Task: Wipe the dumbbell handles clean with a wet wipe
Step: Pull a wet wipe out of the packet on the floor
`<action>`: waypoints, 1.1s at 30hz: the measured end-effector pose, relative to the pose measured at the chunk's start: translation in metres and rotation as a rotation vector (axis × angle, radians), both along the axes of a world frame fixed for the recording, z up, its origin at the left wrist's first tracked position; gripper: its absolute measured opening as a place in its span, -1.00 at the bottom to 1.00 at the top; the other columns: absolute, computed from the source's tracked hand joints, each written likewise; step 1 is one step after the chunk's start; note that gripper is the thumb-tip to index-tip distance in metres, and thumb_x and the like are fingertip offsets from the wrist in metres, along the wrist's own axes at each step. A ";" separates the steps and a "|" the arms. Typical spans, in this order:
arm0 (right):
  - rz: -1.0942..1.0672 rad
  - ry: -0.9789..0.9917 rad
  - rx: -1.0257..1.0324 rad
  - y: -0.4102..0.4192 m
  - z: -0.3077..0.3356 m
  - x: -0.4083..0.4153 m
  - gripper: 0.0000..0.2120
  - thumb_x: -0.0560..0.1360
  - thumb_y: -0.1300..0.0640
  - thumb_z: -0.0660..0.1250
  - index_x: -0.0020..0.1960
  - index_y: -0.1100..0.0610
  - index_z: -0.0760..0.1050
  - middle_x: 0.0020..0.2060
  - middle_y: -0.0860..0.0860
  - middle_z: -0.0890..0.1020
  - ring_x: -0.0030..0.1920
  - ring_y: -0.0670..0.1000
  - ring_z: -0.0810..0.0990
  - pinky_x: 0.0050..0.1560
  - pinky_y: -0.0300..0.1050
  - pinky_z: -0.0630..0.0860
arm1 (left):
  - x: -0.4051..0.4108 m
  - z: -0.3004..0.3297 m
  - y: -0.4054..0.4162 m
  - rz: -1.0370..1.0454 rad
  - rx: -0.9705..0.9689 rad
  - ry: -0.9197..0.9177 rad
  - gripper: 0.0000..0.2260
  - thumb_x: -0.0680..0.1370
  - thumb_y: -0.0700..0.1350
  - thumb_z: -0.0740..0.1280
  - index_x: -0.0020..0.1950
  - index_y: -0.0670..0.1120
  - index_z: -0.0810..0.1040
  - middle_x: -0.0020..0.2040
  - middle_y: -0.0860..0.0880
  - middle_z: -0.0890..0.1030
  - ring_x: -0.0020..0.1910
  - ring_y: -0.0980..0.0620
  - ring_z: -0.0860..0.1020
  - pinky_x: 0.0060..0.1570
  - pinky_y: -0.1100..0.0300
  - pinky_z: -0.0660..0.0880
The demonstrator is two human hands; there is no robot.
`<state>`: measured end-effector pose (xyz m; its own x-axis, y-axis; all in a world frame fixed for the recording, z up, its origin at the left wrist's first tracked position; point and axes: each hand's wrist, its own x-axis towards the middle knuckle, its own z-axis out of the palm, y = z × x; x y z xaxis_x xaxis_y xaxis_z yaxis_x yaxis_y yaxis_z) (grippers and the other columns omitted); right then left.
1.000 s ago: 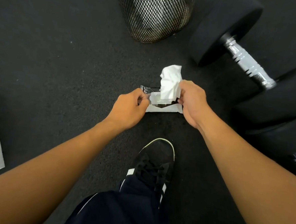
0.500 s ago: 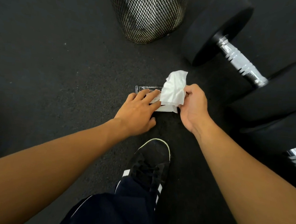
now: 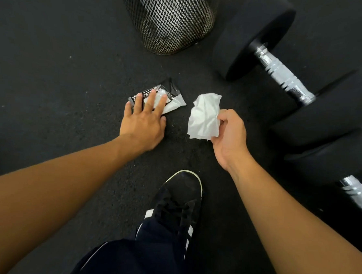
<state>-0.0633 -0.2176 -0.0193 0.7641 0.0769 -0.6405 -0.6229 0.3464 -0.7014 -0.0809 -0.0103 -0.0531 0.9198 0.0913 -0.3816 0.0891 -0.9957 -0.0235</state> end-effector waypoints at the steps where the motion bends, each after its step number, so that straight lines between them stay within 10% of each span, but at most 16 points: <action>1: -0.001 0.009 -0.005 0.000 -0.001 -0.001 -0.74 0.55 0.21 0.20 -0.31 0.10 0.37 -0.29 -0.01 0.52 -0.18 -0.02 0.53 -0.14 -0.14 0.40 | 0.003 0.000 0.002 0.028 0.010 0.009 -0.43 0.70 0.13 -0.06 0.66 0.08 -0.19 0.68 -0.06 -0.14 0.64 -0.26 -0.09 0.57 -0.26 -0.03; 12: 0.019 0.001 -0.001 0.005 -0.002 -0.007 -0.47 0.58 0.24 0.17 -0.55 -0.01 0.47 -0.47 -0.13 0.57 -0.29 -0.09 0.55 -0.17 -0.15 0.42 | 0.009 0.011 0.003 0.146 -0.187 -0.004 -0.39 0.68 0.19 0.02 0.67 0.04 -0.12 0.68 -0.10 -0.15 0.63 -0.28 -0.17 0.56 -0.29 -0.11; 16: 0.011 -0.018 0.014 0.006 0.002 -0.009 -0.69 0.59 0.22 0.19 -0.29 0.06 0.53 -0.31 -0.05 0.66 -0.13 -0.01 0.64 -0.12 -0.13 0.49 | 0.003 0.043 -0.024 0.226 -0.631 -0.307 -0.49 0.67 0.13 0.18 0.60 -0.01 0.28 0.57 0.00 0.32 0.54 0.00 0.30 0.51 0.01 0.26; 19: -0.001 -0.037 0.021 0.007 0.006 -0.009 -0.79 0.58 0.21 0.19 -0.09 0.15 0.60 -0.08 0.10 0.70 0.01 0.09 0.67 0.01 -0.03 0.55 | -0.002 0.059 -0.049 0.511 -1.060 -0.063 -0.66 0.60 0.24 0.27 0.25 0.12 0.61 0.15 0.08 0.68 0.09 0.09 0.65 0.18 0.04 0.60; 23: -0.022 -0.009 -0.034 0.006 0.008 -0.013 -0.72 0.57 0.19 0.20 0.18 0.21 0.59 0.14 0.19 0.68 0.18 0.22 0.66 0.21 0.20 0.59 | -0.009 0.052 -0.055 0.709 -1.307 0.230 -0.73 0.59 0.01 0.42 0.16 -0.15 0.61 0.11 -0.18 0.69 -0.06 0.04 0.62 -0.02 0.12 0.61; 33: 0.175 -0.153 0.020 -0.012 0.018 -0.029 -0.75 0.63 0.23 0.31 0.26 0.03 0.59 0.14 0.07 0.72 0.18 0.12 0.70 0.19 0.18 0.64 | -0.013 0.062 -0.050 0.741 -1.524 0.167 -0.79 0.58 -0.23 0.39 0.20 -0.06 0.62 0.02 -0.13 0.67 -0.06 -0.04 0.67 -0.06 0.08 0.63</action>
